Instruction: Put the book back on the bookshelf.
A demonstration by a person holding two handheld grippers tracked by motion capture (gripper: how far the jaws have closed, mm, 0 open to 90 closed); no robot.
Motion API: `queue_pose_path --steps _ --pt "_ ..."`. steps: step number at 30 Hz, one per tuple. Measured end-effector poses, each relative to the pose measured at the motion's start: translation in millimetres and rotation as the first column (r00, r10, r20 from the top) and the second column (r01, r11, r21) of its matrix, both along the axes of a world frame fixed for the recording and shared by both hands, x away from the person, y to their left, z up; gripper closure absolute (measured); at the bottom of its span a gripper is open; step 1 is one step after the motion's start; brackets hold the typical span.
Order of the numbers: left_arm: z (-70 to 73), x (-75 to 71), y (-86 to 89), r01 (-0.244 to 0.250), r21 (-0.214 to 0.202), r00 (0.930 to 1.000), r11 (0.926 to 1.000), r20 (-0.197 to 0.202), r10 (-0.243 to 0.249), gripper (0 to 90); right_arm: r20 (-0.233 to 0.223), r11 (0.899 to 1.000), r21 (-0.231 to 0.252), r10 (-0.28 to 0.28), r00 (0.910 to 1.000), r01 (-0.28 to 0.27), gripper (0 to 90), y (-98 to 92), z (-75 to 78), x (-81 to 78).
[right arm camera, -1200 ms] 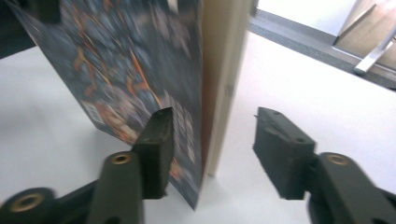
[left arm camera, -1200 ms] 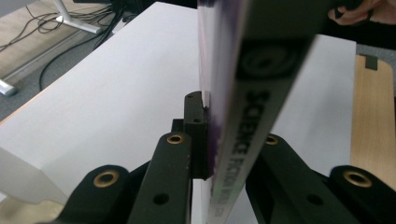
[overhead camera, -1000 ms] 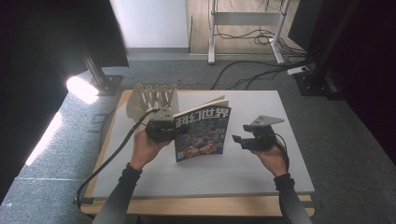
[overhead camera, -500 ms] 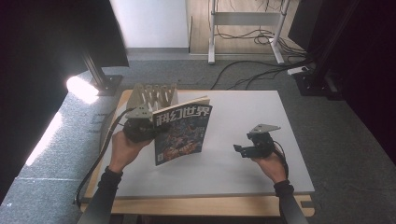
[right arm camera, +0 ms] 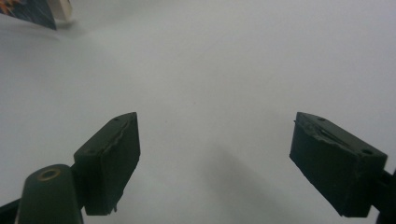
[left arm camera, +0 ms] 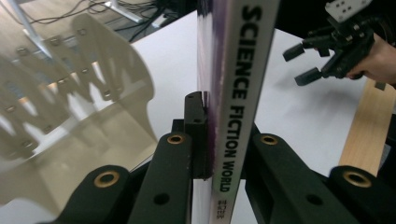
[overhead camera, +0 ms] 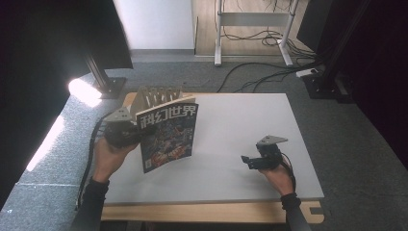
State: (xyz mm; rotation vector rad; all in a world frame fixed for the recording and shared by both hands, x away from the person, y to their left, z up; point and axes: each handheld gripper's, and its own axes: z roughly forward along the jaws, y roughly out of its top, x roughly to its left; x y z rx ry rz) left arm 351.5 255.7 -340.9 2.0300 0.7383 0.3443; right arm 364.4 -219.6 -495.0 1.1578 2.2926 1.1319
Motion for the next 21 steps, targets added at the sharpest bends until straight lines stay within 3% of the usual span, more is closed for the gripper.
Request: queue_pose_path --steps 12,21 --pt "9.5 -9.4 39.1 -0.101 -0.008 0.9949 0.9948 0.006 0.101 82.7 -0.042 1.000 0.011 -0.013 0.9990 0.014 13.7 -4.0 -26.3 -6.9" --pt "7.3 -7.3 68.0 -0.197 -0.011 0.9804 0.9804 0.012 0.197 82.7 -0.044 1.000 0.013 -0.009 0.9990 0.009 13.0 -3.6 -39.3 -8.7"
